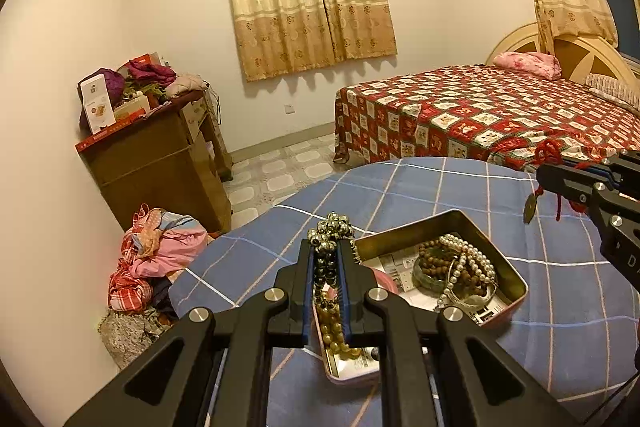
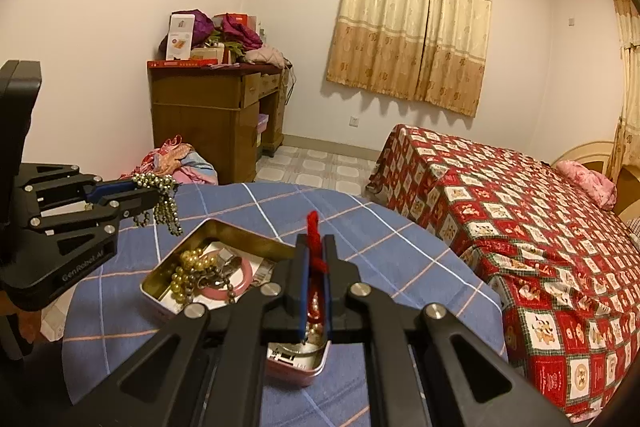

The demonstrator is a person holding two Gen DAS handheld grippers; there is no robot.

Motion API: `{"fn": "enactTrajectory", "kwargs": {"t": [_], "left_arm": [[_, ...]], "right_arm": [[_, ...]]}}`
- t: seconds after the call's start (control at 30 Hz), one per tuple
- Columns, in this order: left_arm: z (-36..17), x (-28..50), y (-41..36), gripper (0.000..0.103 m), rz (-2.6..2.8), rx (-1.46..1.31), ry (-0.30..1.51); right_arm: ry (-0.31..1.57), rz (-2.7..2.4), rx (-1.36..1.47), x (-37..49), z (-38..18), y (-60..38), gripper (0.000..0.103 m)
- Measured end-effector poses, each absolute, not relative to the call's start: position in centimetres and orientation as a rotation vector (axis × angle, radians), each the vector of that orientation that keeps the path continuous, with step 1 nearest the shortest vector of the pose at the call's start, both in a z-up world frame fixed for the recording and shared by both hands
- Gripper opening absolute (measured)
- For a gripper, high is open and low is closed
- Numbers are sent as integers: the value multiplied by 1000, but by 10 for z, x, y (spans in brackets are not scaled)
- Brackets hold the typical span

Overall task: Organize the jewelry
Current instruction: 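Carry the bead chain and red string into the tin and open both tools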

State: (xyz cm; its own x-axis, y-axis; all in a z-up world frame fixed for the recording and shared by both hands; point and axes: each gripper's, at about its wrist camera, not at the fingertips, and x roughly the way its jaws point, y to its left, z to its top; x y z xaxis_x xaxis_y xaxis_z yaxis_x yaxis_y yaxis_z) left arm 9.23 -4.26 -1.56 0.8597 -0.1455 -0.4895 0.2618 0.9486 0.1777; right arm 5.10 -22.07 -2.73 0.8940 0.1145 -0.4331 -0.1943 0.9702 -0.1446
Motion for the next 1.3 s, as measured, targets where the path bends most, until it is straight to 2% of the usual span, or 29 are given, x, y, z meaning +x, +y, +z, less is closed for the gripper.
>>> {"fn": "enactTrajectory", "kwargs": {"t": [1.3], "left_arm": [[-58,140,-52,10,-184,326,596]], "right_arm": [[537,150,-254,108,-59,-200,7]]}}
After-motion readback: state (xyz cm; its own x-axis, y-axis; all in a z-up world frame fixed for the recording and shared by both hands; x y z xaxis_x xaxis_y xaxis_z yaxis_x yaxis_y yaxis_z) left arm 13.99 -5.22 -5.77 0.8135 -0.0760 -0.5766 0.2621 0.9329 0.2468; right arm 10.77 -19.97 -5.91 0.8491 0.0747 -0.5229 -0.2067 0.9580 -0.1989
